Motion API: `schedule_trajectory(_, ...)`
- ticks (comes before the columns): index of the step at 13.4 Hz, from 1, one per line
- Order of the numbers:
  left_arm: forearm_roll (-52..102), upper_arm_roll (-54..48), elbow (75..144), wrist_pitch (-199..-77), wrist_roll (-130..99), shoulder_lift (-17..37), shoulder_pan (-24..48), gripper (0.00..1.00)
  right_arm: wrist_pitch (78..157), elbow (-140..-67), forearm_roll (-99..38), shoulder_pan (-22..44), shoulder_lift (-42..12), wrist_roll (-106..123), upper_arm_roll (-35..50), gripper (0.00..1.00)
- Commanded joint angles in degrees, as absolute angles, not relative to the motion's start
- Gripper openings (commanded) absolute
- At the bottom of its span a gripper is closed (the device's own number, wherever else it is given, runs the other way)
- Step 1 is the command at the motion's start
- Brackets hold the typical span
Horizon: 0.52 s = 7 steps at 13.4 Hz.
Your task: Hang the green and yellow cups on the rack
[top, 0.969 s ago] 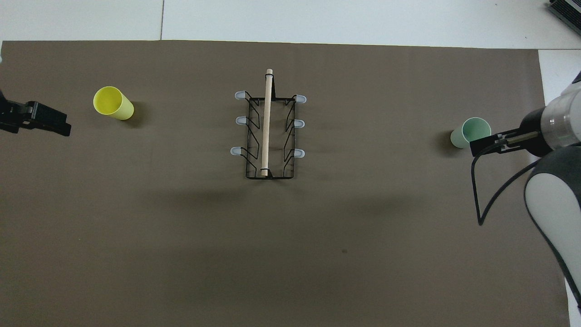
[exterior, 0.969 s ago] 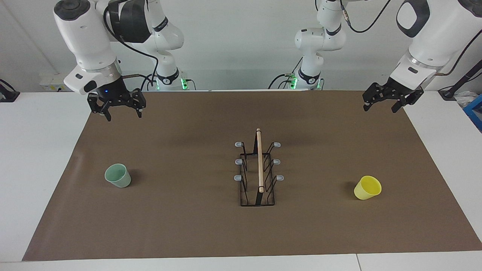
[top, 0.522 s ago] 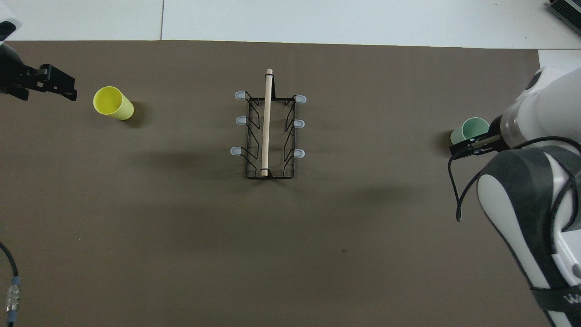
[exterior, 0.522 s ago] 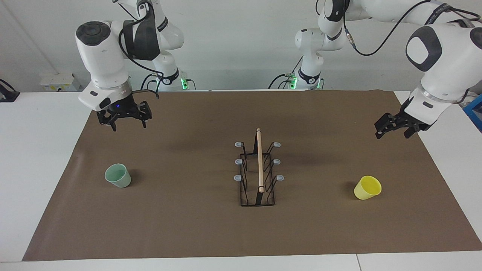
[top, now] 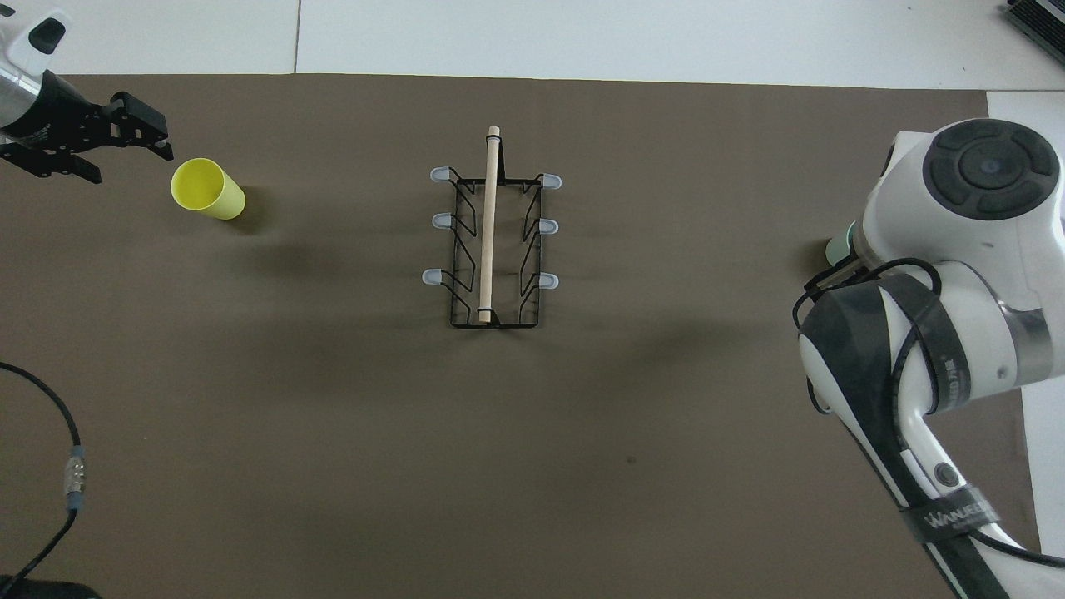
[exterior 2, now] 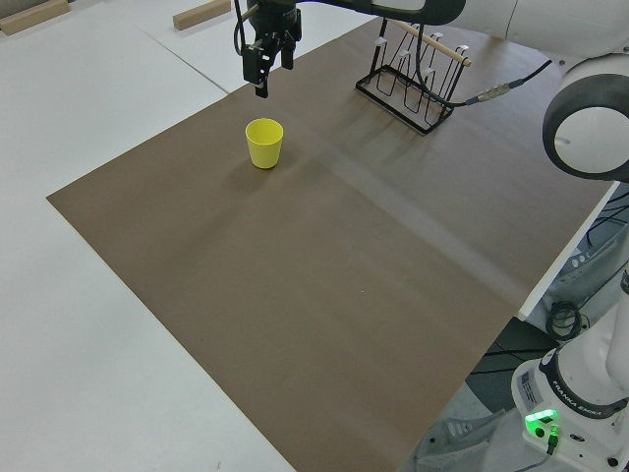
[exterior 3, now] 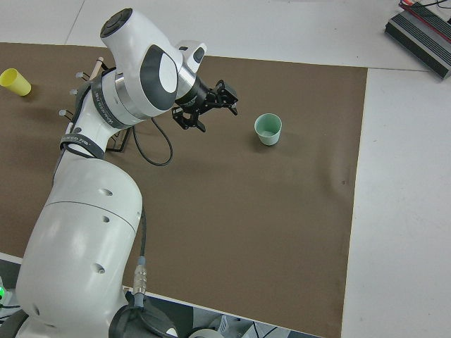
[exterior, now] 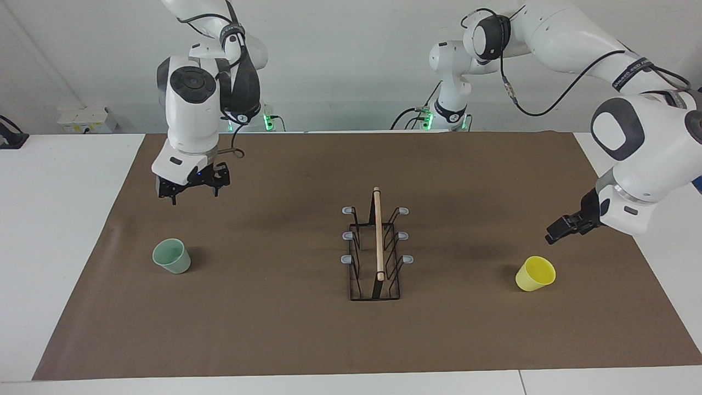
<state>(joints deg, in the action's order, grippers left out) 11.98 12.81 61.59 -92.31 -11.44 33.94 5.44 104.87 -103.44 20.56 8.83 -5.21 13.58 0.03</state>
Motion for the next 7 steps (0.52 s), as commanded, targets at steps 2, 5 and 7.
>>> schedule_trajectory(2,17.03,14.94,58.18,-94.91,-26.41,39.37,4.84,0.96,104.86,-104.67,23.37,8.53,-4.57,18.71,0.09,1.0)
schedule_trajectory(5,21.61,16.96,58.27,-98.24,-44.76,42.62,3.78,0.96,103.19,-104.33,23.38,8.96,-4.48,18.63,0.09,1.0)
schedule_trajectory(7,29.75,17.92,58.97,-99.93,-52.7,42.89,1.85,0.96,103.18,-104.5,22.68,8.62,-4.57,18.81,0.17,1.0)
